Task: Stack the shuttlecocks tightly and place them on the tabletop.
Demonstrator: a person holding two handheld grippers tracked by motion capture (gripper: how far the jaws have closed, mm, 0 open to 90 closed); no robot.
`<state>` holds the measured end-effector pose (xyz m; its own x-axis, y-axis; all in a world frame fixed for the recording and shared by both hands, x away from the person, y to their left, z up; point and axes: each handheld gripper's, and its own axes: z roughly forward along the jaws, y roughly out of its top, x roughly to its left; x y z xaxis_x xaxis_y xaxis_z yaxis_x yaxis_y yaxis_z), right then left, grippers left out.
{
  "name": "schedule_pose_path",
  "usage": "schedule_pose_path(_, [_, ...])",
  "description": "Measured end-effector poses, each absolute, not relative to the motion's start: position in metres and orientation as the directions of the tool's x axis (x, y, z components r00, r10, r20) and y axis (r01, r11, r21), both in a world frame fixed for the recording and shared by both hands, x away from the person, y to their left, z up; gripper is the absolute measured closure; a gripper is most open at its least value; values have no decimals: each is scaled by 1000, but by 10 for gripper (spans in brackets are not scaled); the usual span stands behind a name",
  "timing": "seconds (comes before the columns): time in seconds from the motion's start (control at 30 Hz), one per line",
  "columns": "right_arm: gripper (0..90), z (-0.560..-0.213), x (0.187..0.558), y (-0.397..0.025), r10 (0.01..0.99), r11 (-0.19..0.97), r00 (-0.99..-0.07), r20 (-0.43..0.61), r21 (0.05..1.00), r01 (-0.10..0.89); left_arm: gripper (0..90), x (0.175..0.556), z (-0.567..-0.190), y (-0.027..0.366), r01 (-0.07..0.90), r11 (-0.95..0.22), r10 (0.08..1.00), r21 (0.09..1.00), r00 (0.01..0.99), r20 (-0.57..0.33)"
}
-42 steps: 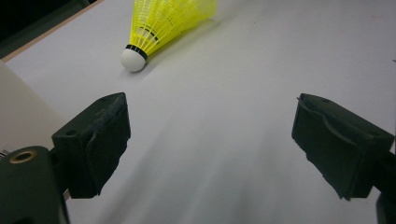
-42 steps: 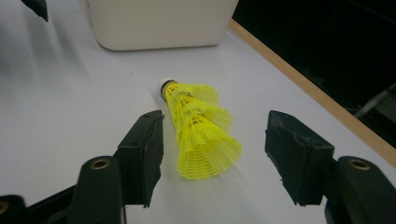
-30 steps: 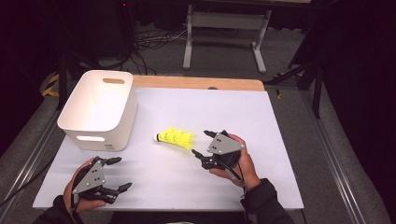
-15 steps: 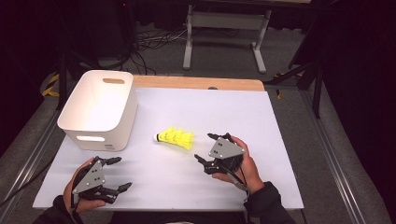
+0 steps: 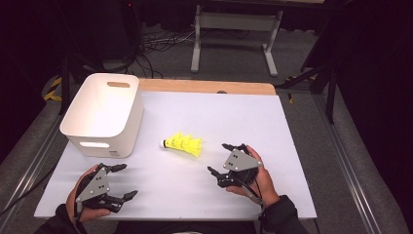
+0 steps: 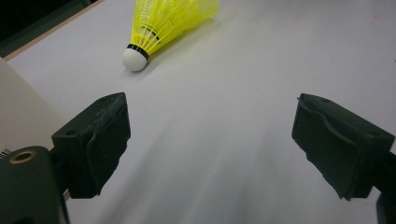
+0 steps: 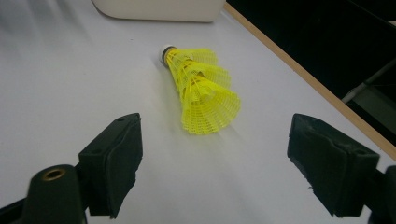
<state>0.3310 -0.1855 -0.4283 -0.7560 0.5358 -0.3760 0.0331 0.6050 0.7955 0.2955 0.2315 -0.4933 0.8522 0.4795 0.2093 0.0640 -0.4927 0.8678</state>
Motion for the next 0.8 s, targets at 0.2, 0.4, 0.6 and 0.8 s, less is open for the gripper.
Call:
schedule_pose_path(0.2, [193,-434,329,-191,539,606,-753,-378,795,35,121,296,-494,231,67,-491,480,868,853,206])
schedule_pose_path(0.4, [193,-440,327,-196,545,613,-744,-386,789,40,121,296,-494,230,67,-490,480,869,853,205])
schedule_pose_path(0.6, [193,-446,325,-202,550,622,-735,-396,782,44,121,297,-494,230,72,-487,482,871,853,199])
schedule_pose_path(0.8, [193,-451,323,-208,561,623,-727,-397,780,55,121,297,-495,229,74,-486,482,871,854,197])
